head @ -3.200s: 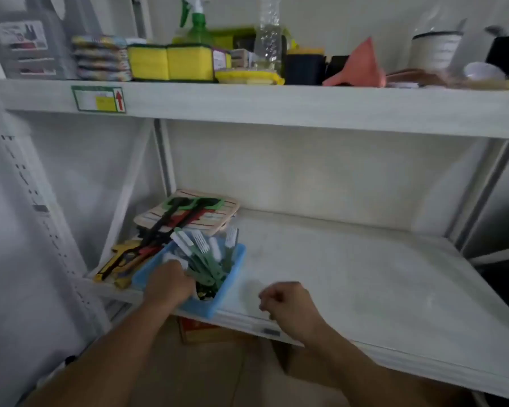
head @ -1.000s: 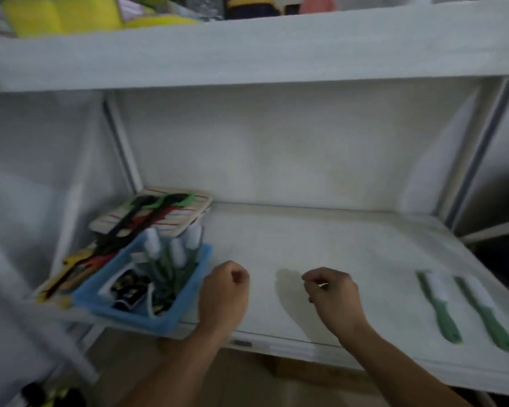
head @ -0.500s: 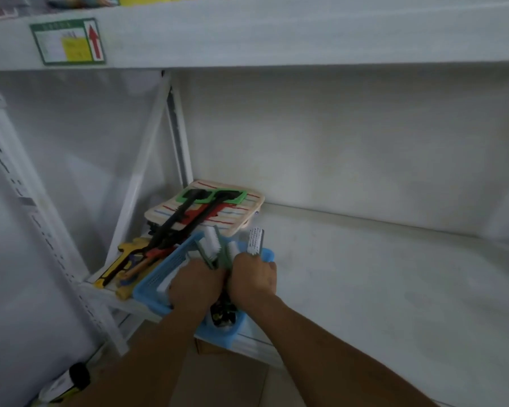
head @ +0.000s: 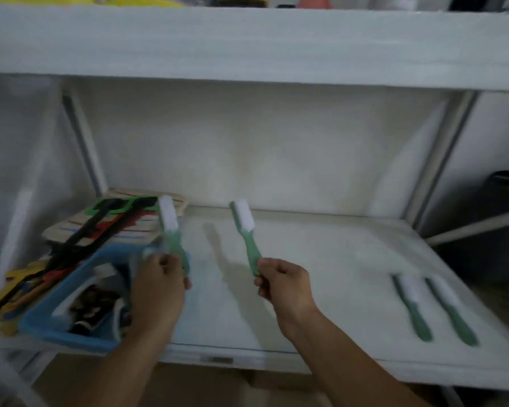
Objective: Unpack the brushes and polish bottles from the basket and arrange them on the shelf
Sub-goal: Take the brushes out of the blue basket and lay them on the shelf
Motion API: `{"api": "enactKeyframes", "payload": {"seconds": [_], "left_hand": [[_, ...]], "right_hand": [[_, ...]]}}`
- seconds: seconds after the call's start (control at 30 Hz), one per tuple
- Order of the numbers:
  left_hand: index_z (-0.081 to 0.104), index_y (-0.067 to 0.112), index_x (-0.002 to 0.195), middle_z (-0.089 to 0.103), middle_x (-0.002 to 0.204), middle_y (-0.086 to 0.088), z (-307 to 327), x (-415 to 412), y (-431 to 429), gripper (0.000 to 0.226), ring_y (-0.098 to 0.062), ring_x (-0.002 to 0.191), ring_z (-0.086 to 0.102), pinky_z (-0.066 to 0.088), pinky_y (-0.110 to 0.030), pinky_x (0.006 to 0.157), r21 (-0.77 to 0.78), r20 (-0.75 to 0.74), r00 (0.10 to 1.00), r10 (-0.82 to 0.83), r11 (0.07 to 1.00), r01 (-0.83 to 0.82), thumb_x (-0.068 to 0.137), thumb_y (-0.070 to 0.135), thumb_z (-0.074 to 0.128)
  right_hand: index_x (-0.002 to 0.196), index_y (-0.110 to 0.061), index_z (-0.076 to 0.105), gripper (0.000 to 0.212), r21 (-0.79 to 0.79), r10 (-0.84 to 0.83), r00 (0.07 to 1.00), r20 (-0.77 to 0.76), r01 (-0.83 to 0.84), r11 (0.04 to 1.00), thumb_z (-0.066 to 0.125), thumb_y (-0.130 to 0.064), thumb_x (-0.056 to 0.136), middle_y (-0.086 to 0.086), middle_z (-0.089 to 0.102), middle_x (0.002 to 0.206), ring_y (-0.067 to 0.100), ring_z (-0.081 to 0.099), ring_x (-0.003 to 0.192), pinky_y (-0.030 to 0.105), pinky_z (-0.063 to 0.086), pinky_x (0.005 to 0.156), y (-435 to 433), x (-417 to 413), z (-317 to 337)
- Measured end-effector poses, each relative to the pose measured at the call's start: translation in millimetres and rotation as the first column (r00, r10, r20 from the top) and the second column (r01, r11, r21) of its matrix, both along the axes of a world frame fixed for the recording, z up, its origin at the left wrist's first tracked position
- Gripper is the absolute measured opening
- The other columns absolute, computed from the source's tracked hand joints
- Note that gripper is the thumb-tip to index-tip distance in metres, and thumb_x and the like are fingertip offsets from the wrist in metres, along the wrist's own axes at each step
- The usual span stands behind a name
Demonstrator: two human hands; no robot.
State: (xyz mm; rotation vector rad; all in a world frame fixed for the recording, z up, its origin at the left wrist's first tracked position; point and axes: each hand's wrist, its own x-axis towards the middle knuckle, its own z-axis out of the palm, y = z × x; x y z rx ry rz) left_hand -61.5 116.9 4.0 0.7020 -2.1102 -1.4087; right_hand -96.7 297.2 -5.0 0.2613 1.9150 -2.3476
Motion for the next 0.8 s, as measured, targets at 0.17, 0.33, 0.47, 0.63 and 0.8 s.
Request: {"api": "enactKeyframes", "payload": {"seconds": [0.17,0.33,0.47,0.63,0.8], "left_hand": [[0.060,0.009,0.065,0.059,0.053,-0.010,-52,-40,153,0.034,-0.021,0.041,0.050,0.042,-0.032,0.047,0.259,0.121,0.941,-0.315,0.925,0.276,0.097,0.022,0.055],[0.063,0.009,0.073,0.072,0.073,-0.022,-96,-73,262,0.031,-0.039,0.068,0.071,0.055,-0.049,0.060,0.346,0.261,0.845,-0.466,0.863,0.369,0.091,0.031,0.050],[0.067,0.008,0.084,0.072,0.093,-0.024,-106,-105,296,0.020,-0.037,0.082,0.071,0.051,-0.037,0.063,0.306,0.316,0.765,-0.562,0.823,0.479,0.079,0.016,0.049],[0.058,0.026,0.116,0.064,0.091,-0.001,-64,-98,305,0.040,-0.021,0.072,0.064,0.051,-0.027,0.057,0.485,0.203,0.695,-0.689,0.688,0.540,0.092,0.003,0.036],[0.059,0.020,0.128,0.068,0.108,0.001,-47,-47,257,0.035,-0.015,0.083,0.067,0.052,-0.027,0.076,0.342,0.225,0.669,-0.709,0.700,0.627,0.097,0.014,0.045]], "right_hand": [[0.079,0.006,0.071,0.009,0.114,-0.427,0.897,0.117,0.415,0.903,0.069,0.000,0.086,0.017,0.068,0.062,0.025,0.063,0.058,0.034,0.057,0.060,153,-5,-30],[0.076,0.008,0.072,0.007,0.139,-0.531,0.812,0.243,0.513,0.847,0.074,0.003,0.080,0.026,0.071,0.073,0.029,0.067,0.054,0.029,0.057,0.053,227,-14,-60],[0.068,0.002,0.071,0.007,0.150,-0.541,0.806,0.241,0.520,0.841,0.076,0.006,0.071,0.021,0.071,0.074,0.029,0.070,0.061,0.034,0.061,0.058,237,-33,-70],[0.105,-0.001,0.069,0.043,0.134,-0.473,0.842,0.260,0.453,0.881,0.076,0.003,0.063,0.018,0.068,0.092,0.037,0.068,0.089,0.048,0.059,0.085,236,-30,-84],[0.096,0.007,0.068,0.016,0.048,-0.419,0.878,0.231,0.420,0.906,0.065,0.013,0.082,0.024,0.069,0.093,0.033,0.073,0.078,0.037,0.059,0.077,203,3,-63]]}}
